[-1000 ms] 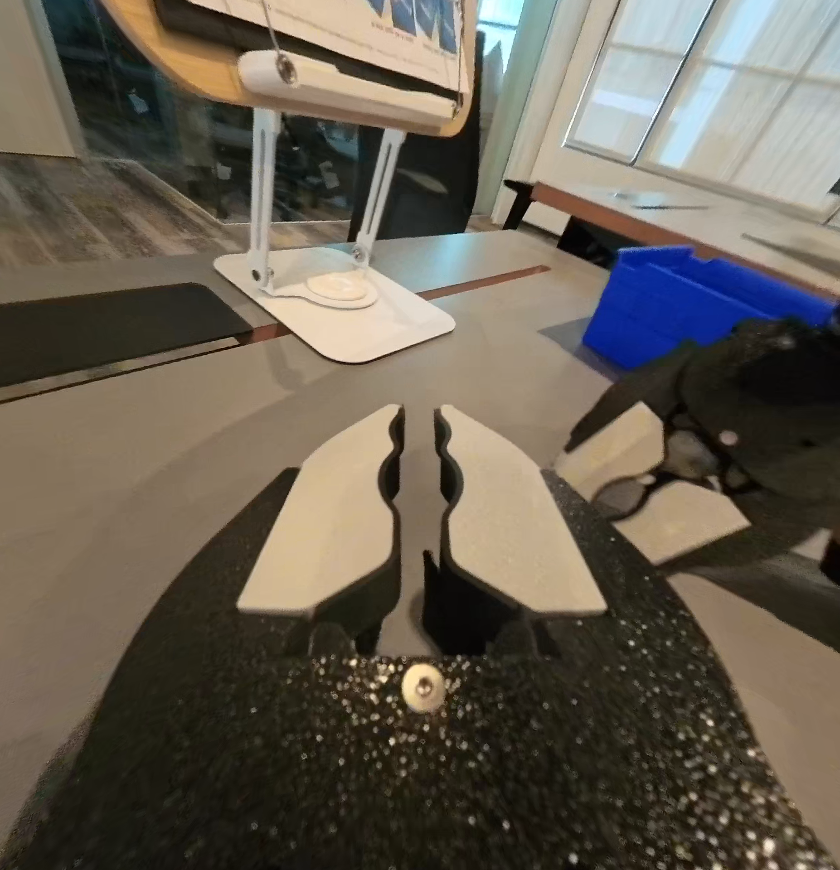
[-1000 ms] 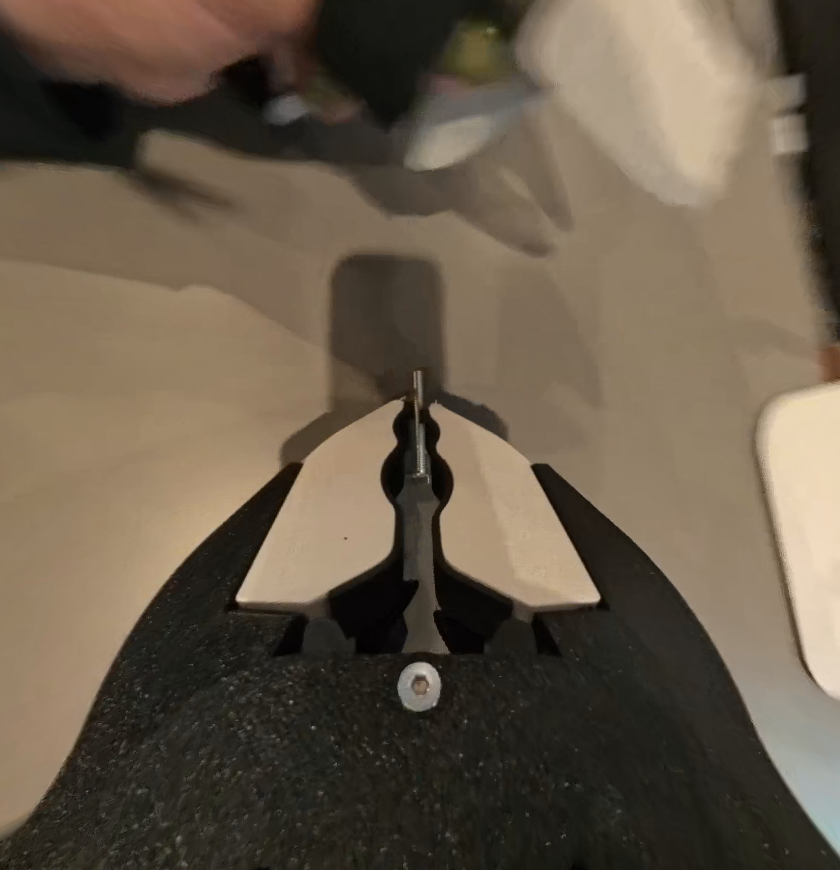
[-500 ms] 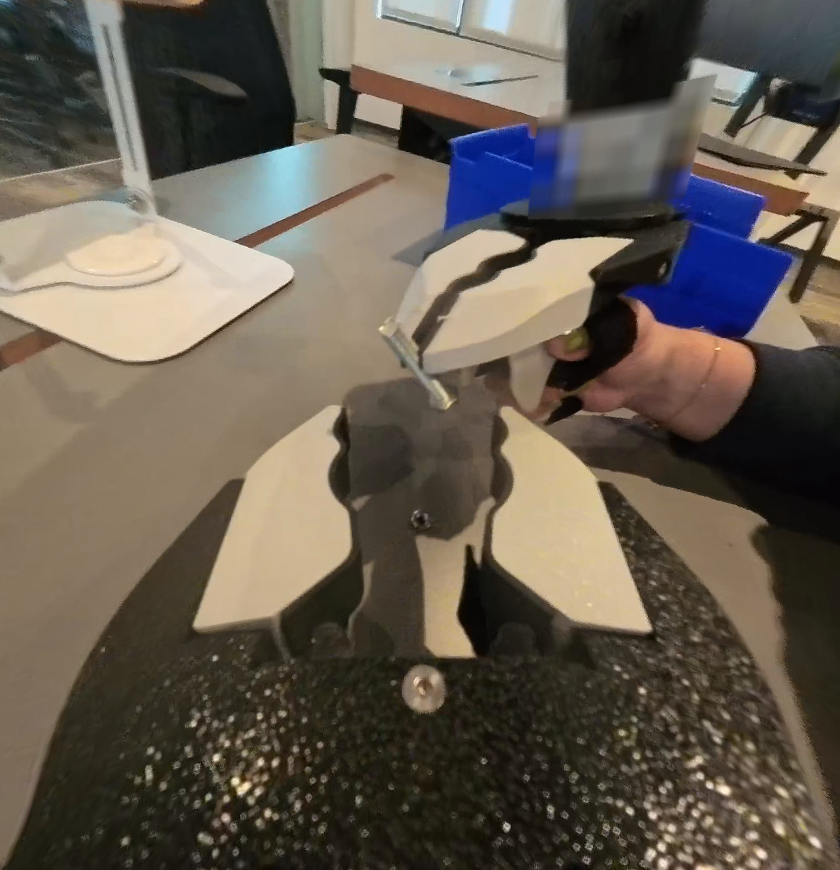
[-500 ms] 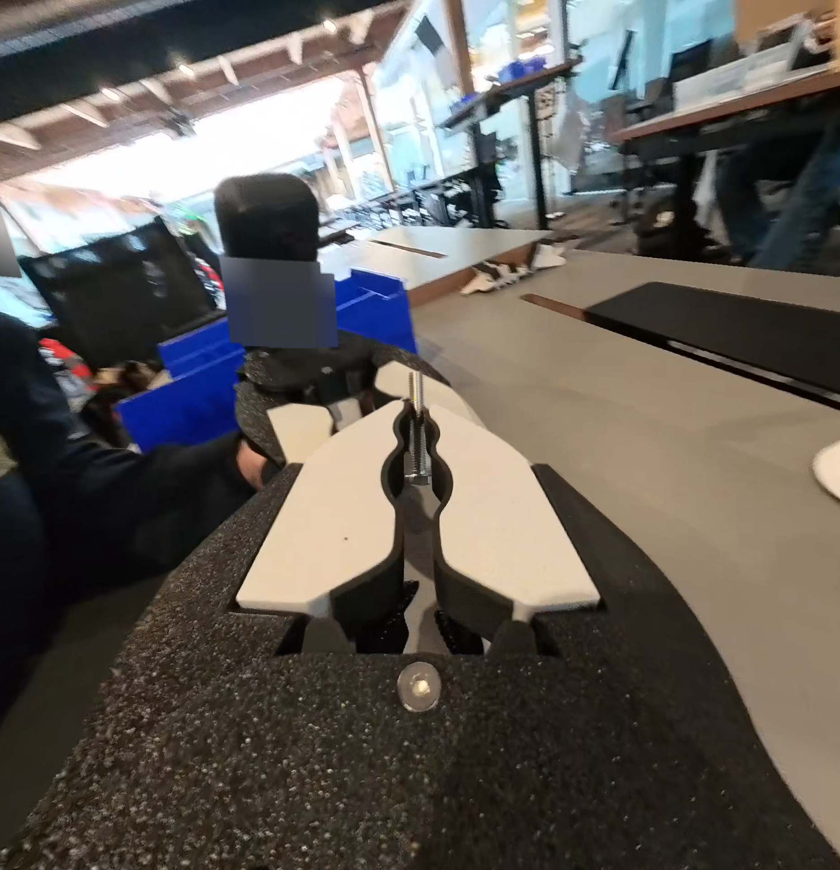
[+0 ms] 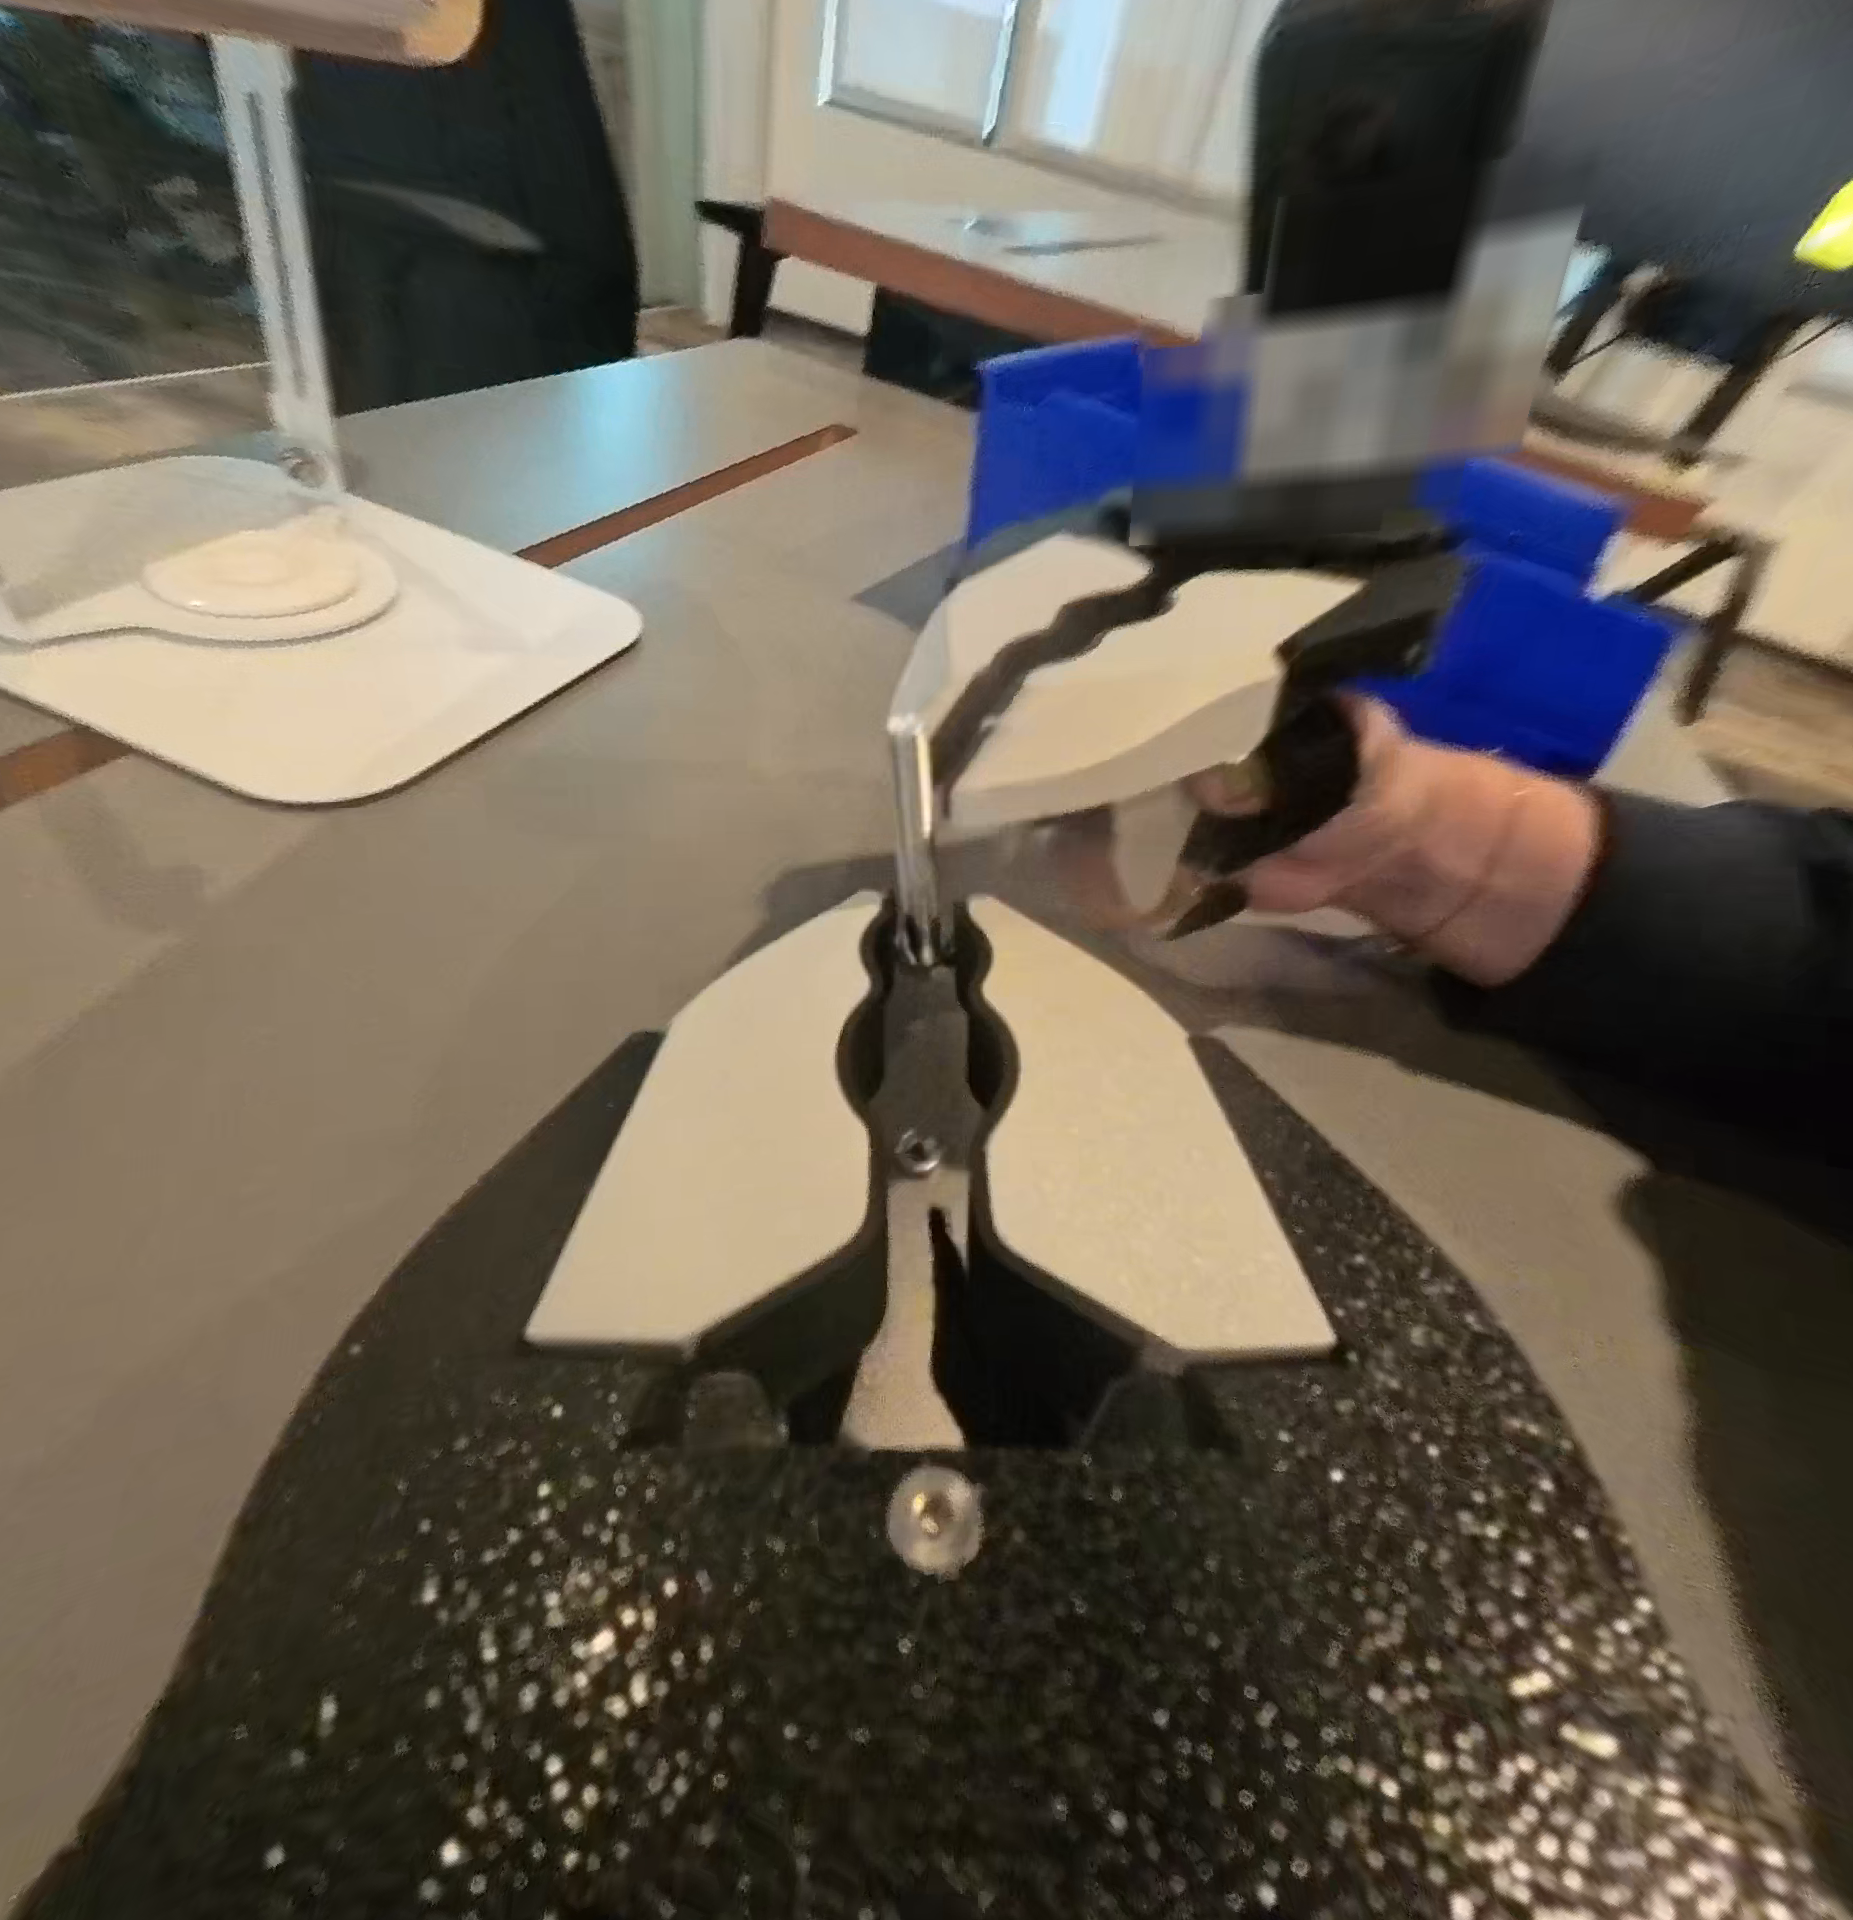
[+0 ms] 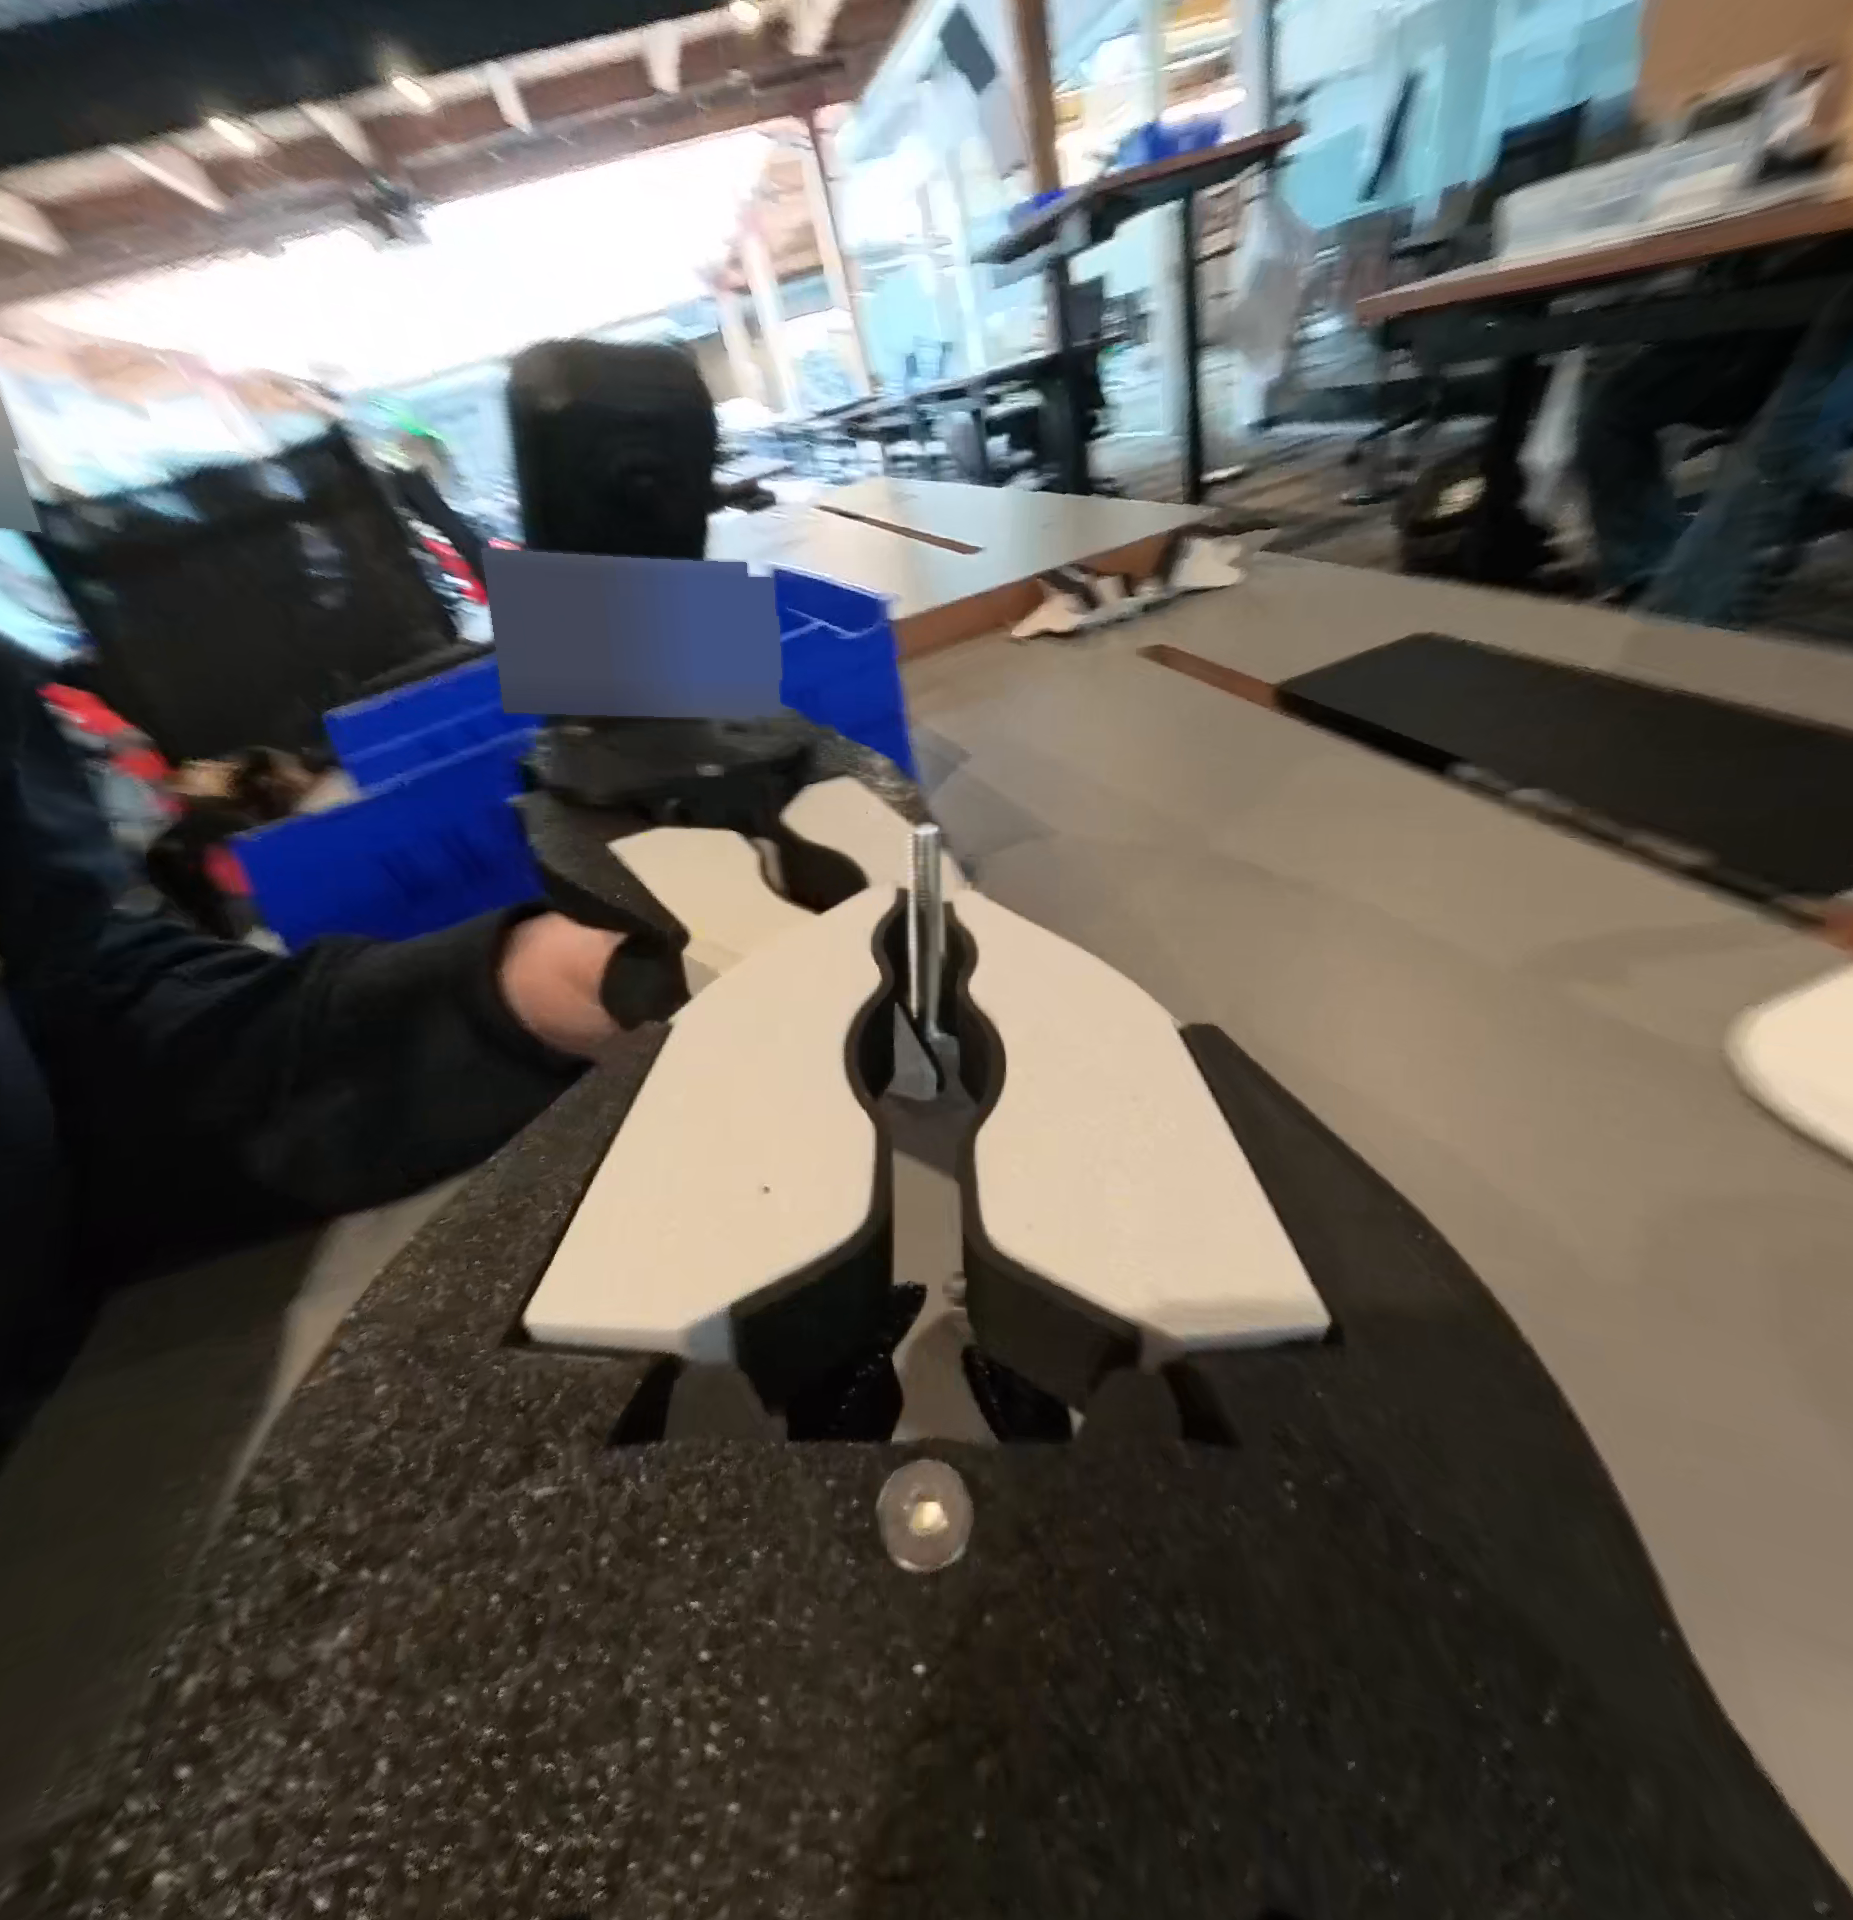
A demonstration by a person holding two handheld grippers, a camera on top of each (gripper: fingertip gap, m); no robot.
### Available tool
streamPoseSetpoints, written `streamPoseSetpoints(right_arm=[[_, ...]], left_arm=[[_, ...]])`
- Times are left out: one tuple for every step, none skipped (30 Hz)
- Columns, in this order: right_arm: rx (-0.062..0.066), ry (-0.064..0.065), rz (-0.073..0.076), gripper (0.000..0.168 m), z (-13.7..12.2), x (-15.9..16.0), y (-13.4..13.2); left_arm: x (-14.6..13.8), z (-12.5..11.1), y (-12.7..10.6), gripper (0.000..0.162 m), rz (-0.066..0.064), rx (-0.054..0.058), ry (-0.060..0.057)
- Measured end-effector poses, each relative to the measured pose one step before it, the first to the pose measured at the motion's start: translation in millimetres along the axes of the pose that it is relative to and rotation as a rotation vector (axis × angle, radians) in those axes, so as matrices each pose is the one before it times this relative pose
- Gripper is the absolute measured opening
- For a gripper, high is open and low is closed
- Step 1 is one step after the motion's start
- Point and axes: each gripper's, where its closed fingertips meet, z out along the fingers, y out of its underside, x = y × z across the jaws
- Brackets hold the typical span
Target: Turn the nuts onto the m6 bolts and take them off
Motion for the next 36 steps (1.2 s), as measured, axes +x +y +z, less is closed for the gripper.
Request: streamPoseSetpoints(right_arm=[[0.0023, 0.0221, -0.0362, 0.014, -1.09, 1.00, -1.48], [-0.0136, 0.0086, -0.0317, 0.020, -0.21, -0.50, 0.26], [-0.0383, -0.0054, -0.0222, 0.022, 0.93, -1.81, 3.67], [-0.0415, 0.0026, -0.0088, 0.025, 1.79, -0.12, 4.76], [-0.0291, 0.0036, -0.0044, 0.027, 2.19, -0.09, 4.04], [-0.0131, -0.0047, 0.0001, 0.027, 2.04, -1.19, 2.36], [-0.0055, -0.0063, 0.0076, 0.025, 1.71, -1.13, 1.51], [-0.0148, -0.0030, 0.0091, 0.020, 1.37, 0.04, 2.52], [-0.0247, -0.0015, 0.0019, 0.014, 0.91, 0.41, 3.95], [-0.0153, 0.0094, -0.0012, 0.011, 0.18, 1.82, 2.42], [-0.0029, 0.0086, -0.0025, 0.008, -0.62, 1.53, 0.65], [0.0023, 0.0073, 0.0004, 0.006, -0.96, 1.60, -0.20], [0.0056, 0.0080, 0.0053, 0.002, -1.16, 1.92, -0.60], [0.0050, 0.0054, 0.0058, 0.001, -1.03, 1.59, -0.49], [0.0004, 0.0011, 0.0041, 0.002, -0.62, 0.79, 0.18], [-0.0042, 0.0001, 0.0035, 0.006, 0.01, 0.48, 0.67], [-0.0096, 0.0016, 0.0036, 0.013, 0.61, 0.45, 1.36], [-0.0162, -0.0029, 0.0026, 0.018, 1.26, -0.29, 2.46], [-0.0203, -0.0021, 0.0013, 0.019, 1.58, -0.16, 3.21], [-0.0160, -0.0002, -0.0025, 0.020, 1.59, -0.25, 2.79], [-0.0056, -0.0002, -0.0031, 0.014, 1.00, -0.30, 1.31], [0.0053, -0.0028, -0.0050, 0.006, 0.45, -0.83, -0.37], [0.0061, 0.0022, 0.0003, 0.006, 0.40, 0.05, -0.75], [0.0028, -0.0019, 0.0066, 0.006, 0.24, 0.01, -0.38], [0.0069, -0.0022, 0.0085, 0.006, -0.10, 0.17, -0.89], [0.0126, -0.0028, 0.0065, 0.006, -0.53, 0.11, -1.48], [0.0114, 0.0020, 0.0040, 0.006, -0.62, 0.71, -1.20], [0.0089, 0.0061, 0.0000, 0.006, -0.84, 1.16, -0.92], [0.0060, -0.0015, -0.0030, 0.006, -0.83, 0.15, -0.46], [0.0064, -0.0095, 0.0016, 0.006, -0.75, -0.94, -0.70], [0.0102, -0.0168, 0.0050, 0.006, -0.60, -1.95, -1.22], [0.0104, -0.0196, 0.0069, 0.006, -0.45, -2.12, -1.06], [0.0063, -0.0201, 0.0058, 0.006, -0.26, -2.30, -0.40], [0.0047, -0.0172, 0.0020, 0.006, -0.16, -1.89, -0.09], [0.0080, -0.0185, 0.0009, 0.006, -0.23, -2.26, -0.41], [0.0081, -0.0170, 0.0054, 0.006, -0.24, -1.82, -0.56]], left_arm=[[-4.00, -0.05, 5.70, 0.010, 0.0411, -0.0422, -0.0369], [-2.91, 0.80, 6.27, 0.010, 0.0466, -0.0464, -0.0319], [-1.34, 1.48, 5.39, 0.010, 0.0464, -0.0406, -0.0257], [0.53, 2.05, 3.96, 0.010, 0.0409, -0.0314, -0.0145], [1.96, 2.44, 2.93, 0.010, 0.0337, -0.0258, -0.0057], [1.76, 2.56, 2.79, 0.010, 0.0285, -0.0241, -0.0049], [1.26, 2.37, 2.92, 0.010, 0.0242, -0.0239, -0.0056], [1.01, 1.67, 2.32, 0.010, 0.0196, -0.0181, -0.0046], [0.46, 0.86, 0.96, 0.010, 0.0105, -0.0085, -0.0039], [-0.21, 0.18, 0.59, 0.010, 0.0021, -0.0042, -0.0018], [-0.48, -0.20, 0.18, 0.010, -0.0022, 0.0015, -0.0008], [-0.51, -0.75, -0.70, 0.010, -0.0052, 0.0064, 0.0008], [-0.63, -0.79, -1.07, 0.010, -0.0031, 0.0077, -0.0003], [-0.54, -0.67, -0.77, 0.010, 0.0000, 0.0054, -0.0022], [-0.72, -0.23, 0.00, 0.010, 0.0022, 0.0001, -0.0049], [-0.40, 0.07, 0.75, 0.010, 0.0037, -0.0054, -0.0031], [0.00, 0.29, 1.01, 0.010, 0.0049, -0.0063, -0.0014], [-0.14, 0.21, 0.52, 0.010, 0.0032, -0.0027, -0.0022], [-0.09, -0.05, -0.37, 0.010, -0.0010, 0.0019, -0.0009], [-0.08, -0.37, -0.91, 0.010, -0.0038, 0.0055, 0.0007], [-0.59, -0.45, -0.49, 0.010, -0.0045, 0.0045, -0.0006], [-0.81, -0.60, -0.13, 0.010, -0.0026, 0.0022, -0.0029], [-0.60, -0.51, -0.32, 0.010, -0.0018, 0.0037, -0.0016], [-0.32, -0.32, -0.38, 0.010, -0.0032, 0.0044, -0.0004], [-0.16, -0.26, -1.06, 0.010, -0.0058, 0.0105, 0.0014], [0.01, -0.42, -1.52, 0.010, -0.0133, 0.0145, 0.0039], [-0.84, -0.49, -1.31, 0.011, -0.0214, 0.0126, 0.0030], [-0.45, -0.24, -0.54, 0.011, -0.0281, 0.0079, 0.0101], [0.23, 0.10, 0.74, 0.016, -0.0323, 0.0009, 0.0182], [1.42, 0.35, 1.33, 0.026, -0.0296, -0.0030, 0.0277], [2.35, 0.45, 1.39, 0.030, -0.0228, -0.0034, 0.0303], [2.24, 0.22, 0.62, 0.032, -0.0120, -0.0009, 0.0240], [2.03, 0.05, 0.06, 0.033, 0.0018, 0.0004, 0.0159], [1.32, -0.27, 0.51, 0.032, 0.0132, -0.0039, 0.0066], [0.66, -0.42, 1.24, 0.030, 0.0186, -0.0084, 0.0008], [0.61, -0.51, 1.76, 0.027, 0.0181, -0.0104, 0.0018]])
